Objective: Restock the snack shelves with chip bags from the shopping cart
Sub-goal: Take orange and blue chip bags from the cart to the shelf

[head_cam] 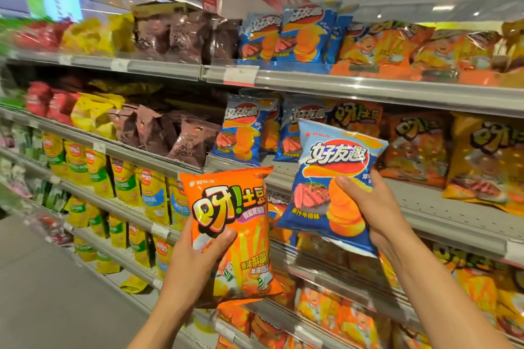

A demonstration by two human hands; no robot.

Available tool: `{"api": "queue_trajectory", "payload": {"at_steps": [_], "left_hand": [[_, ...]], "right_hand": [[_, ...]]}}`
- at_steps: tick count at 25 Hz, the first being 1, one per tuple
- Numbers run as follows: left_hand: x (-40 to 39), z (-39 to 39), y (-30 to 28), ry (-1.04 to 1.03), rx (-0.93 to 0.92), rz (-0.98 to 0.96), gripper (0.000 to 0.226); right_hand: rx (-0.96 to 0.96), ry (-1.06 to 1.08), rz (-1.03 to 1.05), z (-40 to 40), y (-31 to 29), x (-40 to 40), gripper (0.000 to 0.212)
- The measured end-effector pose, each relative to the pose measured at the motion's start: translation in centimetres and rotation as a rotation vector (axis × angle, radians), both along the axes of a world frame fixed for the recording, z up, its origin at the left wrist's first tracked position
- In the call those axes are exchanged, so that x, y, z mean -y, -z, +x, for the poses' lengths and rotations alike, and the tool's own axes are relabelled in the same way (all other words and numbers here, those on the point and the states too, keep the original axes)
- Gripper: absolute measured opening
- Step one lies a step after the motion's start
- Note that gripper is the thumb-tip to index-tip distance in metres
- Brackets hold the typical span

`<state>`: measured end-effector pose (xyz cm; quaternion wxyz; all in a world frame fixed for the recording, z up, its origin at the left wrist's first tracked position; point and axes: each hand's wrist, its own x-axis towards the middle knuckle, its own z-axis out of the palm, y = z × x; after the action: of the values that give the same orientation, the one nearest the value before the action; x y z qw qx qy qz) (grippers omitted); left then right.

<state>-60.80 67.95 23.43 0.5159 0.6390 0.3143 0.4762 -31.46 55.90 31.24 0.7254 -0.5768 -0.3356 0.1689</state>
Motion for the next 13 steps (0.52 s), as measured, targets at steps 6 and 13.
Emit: {"api": "queue_trajectory", "payload": {"at_steps": [6, 13], "left_hand": [[-2.4, 1.2, -0.7, -0.051, -0.016, 0.018, 0.071], [-4.3, 4.9, -0.7, -0.068, -0.026, -0.021, 0.062]], "right_hand": [[-0.018, 0.116, 0.035, 4.3, -2.9, -8.7, 0.061], [-0.017, 0.150, 0.036, 7.5, -4.3, -16.6, 0.066]]}}
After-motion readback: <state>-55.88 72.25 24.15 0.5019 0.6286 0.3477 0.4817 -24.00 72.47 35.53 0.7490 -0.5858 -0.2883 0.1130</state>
